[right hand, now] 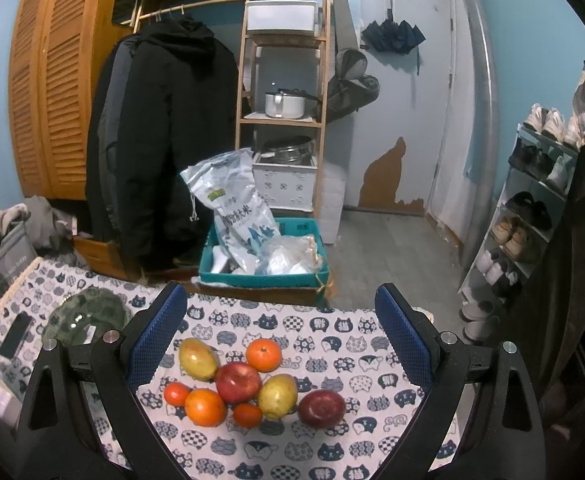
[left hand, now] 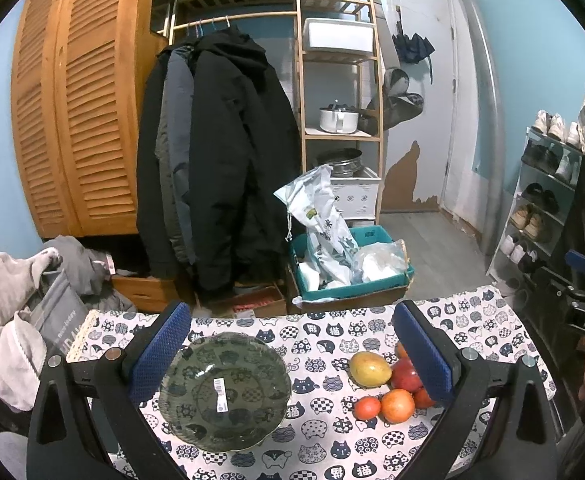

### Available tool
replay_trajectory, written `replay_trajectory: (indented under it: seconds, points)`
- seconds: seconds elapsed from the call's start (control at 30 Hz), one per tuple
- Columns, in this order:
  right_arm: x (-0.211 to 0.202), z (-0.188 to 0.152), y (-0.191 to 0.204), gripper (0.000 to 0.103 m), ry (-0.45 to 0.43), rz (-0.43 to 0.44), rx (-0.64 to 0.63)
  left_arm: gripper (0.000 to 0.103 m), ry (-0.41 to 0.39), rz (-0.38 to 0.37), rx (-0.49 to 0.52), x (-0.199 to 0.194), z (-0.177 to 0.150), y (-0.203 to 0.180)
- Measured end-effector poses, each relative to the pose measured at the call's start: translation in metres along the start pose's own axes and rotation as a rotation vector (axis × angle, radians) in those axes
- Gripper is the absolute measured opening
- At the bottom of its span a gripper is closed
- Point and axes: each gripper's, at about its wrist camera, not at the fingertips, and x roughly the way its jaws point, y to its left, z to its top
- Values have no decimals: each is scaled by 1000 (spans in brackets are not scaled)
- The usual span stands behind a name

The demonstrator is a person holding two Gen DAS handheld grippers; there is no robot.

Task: Organize fruits
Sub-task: 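Move the left tool toward a mango while the right tool approaches a red apple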

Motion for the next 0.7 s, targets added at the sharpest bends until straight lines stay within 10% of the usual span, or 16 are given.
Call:
replay_trajectory:
  seconds: [0.7]
  points:
    - [41,-49,-28,93,192,-41,3,102,256,-101,-29,90,-38,-33]
